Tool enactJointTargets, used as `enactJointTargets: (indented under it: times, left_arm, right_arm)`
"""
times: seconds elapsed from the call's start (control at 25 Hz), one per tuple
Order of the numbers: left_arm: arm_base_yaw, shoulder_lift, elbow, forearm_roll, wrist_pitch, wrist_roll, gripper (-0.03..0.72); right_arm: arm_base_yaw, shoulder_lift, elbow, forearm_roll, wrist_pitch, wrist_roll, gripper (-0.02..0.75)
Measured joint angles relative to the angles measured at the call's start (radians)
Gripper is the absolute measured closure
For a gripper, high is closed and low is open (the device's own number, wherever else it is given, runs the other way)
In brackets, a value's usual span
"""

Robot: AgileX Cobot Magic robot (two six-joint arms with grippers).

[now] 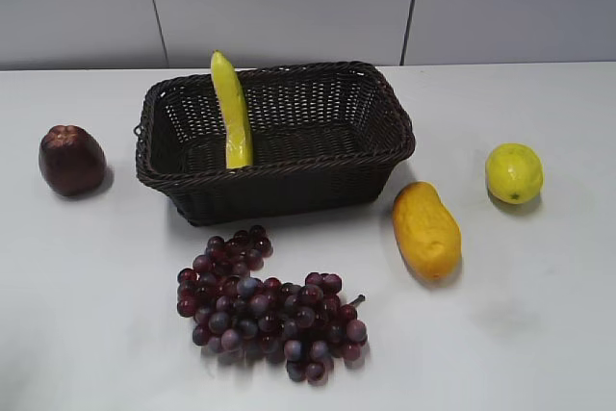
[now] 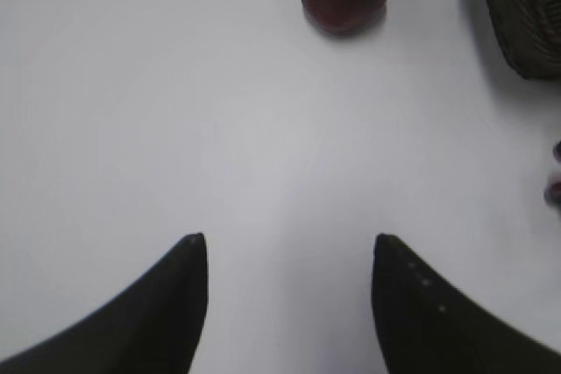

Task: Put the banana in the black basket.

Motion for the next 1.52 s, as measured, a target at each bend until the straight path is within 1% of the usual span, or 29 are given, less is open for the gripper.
enactJointTargets:
  times: [0.16, 0.28, 0.44, 0.56, 0.68, 0.92, 1.04, 1.12, 1.32, 1.52]
  left_arm:
    - [0.002, -0.160, 0.103, -0.001, -0.019, -0.005, 0.104]
    - [0.002, -0.290, 0.157, -0.013, -0.021, -0.013, 0.104]
    - [0.002, -0.447, 0.200, -0.040, -0.012, -0.021, 0.104]
    - [0.002, -0.566, 0.227, -0.058, 0.036, -0.021, 0.096]
    - [0.002, -0.638, 0.244, -0.060, 0.088, -0.021, 0.080]
    - [0.002, -0.735, 0.304, -0.068, 0.109, -0.021, 0.075]
    - [0.002, -0.748, 0.350, -0.070, 0.111, -0.021, 0.075]
    - [0.002, -0.748, 0.358, -0.070, 0.109, -0.021, 0.075]
    - [0.002, -0.749, 0.393, -0.070, 0.010, -0.021, 0.094]
    - [0.002, -0.751, 0.405, -0.070, -0.015, -0.021, 0.098]
  right_arm:
    - [0.000, 0.000, 0.000, 0.000, 0.000, 0.000, 0.155]
    - [0.000, 0.000, 0.000, 0.000, 0.000, 0.000, 0.155]
    - [0.000, 0.000, 0.000, 0.000, 0.000, 0.000, 0.155]
    - [0.000, 0.000, 0.000, 0.000, 0.000, 0.000, 0.155]
    - [0.000, 0.000, 0.000, 0.000, 0.000, 0.000, 0.155]
    - [0.000, 0.000, 0.000, 0.000, 0.000, 0.000, 0.155]
    - [0.000, 0.000, 0.000, 0.000, 0.000, 0.000, 0.155]
    - [0.000, 0.000, 0.000, 0.000, 0.000, 0.000, 0.155]
    - [0.000, 0.000, 0.000, 0.000, 0.000, 0.000, 0.155]
    - [0.000, 0.000, 0.000, 0.000, 0.000, 0.000, 0.155]
